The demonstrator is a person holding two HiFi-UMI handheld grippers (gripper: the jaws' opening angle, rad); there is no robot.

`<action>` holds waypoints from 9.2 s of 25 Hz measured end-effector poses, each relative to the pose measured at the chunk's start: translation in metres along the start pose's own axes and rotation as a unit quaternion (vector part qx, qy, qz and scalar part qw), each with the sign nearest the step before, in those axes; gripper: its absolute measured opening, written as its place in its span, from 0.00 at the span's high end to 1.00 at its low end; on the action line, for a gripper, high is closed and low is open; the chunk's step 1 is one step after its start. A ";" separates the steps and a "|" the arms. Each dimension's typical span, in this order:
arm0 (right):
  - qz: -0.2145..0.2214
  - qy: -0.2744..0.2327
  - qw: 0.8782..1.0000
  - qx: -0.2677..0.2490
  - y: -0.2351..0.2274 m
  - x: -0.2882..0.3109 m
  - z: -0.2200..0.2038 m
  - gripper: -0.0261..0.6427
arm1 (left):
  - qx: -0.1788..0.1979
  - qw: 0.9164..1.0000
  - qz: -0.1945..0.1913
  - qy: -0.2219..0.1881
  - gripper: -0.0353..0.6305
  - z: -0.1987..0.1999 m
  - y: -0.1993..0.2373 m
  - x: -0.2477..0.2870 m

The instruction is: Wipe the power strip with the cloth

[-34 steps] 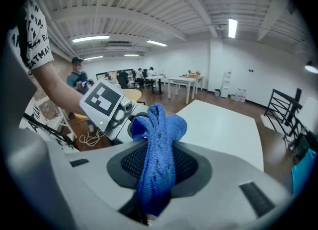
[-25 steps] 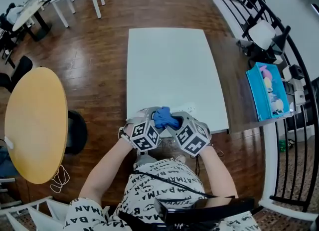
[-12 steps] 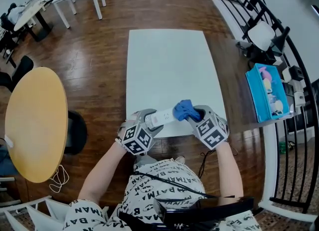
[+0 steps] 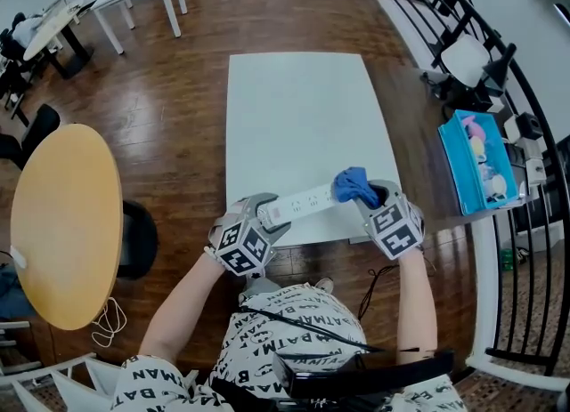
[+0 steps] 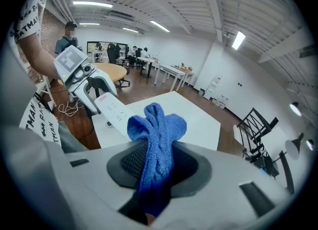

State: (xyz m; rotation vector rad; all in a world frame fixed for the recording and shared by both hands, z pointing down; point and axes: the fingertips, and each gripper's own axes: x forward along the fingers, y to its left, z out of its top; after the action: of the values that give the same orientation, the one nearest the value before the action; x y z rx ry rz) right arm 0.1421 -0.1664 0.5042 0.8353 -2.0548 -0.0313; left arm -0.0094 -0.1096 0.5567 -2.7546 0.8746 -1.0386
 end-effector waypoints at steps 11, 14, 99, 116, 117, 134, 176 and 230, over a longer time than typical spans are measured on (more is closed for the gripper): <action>0.104 -0.024 0.991 -0.083 0.109 0.020 0.051 0.78 | 0.021 1.000 -0.003 0.016 0.52 0.008 -0.002 0.017; 0.121 -0.035 0.987 -0.101 0.128 0.019 0.068 0.78 | 0.021 1.000 -0.002 0.015 0.52 0.012 -0.003 0.020; 0.073 -0.079 0.994 0.022 0.100 -0.007 0.049 0.78 | -0.282 0.952 -0.048 -0.113 0.53 0.007 0.040 0.006; 0.050 -0.051 0.997 0.021 0.064 0.001 0.025 0.78 | -0.199 0.968 -0.060 -0.143 0.53 0.024 0.028 -0.022; 0.046 -0.048 0.998 0.022 0.060 0.000 0.022 0.78 | -0.193 0.969 -0.059 -0.142 0.53 0.024 0.028 -0.024; -0.045 0.010 0.999 0.026 -0.013 -0.005 -0.019 0.78 | -0.110 0.980 -0.075 -0.148 0.53 0.034 0.009 -0.039; 0.091 -0.058 0.989 -0.102 0.130 0.002 0.063 0.78 | -0.114 0.986 0.021 -0.123 0.53 0.045 0.048 -0.022; 0.099 -0.032 0.947 -0.305 0.093 0.001 0.076 0.78 | 0.070 0.982 -0.130 -0.120 0.53 0.065 -0.052 -0.036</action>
State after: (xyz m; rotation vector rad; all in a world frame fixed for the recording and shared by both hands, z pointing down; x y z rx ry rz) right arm 0.0338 -0.1165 0.4893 0.2435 -2.0057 -0.5590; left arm 0.0346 -0.0556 0.4987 -2.8437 0.4022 -0.7401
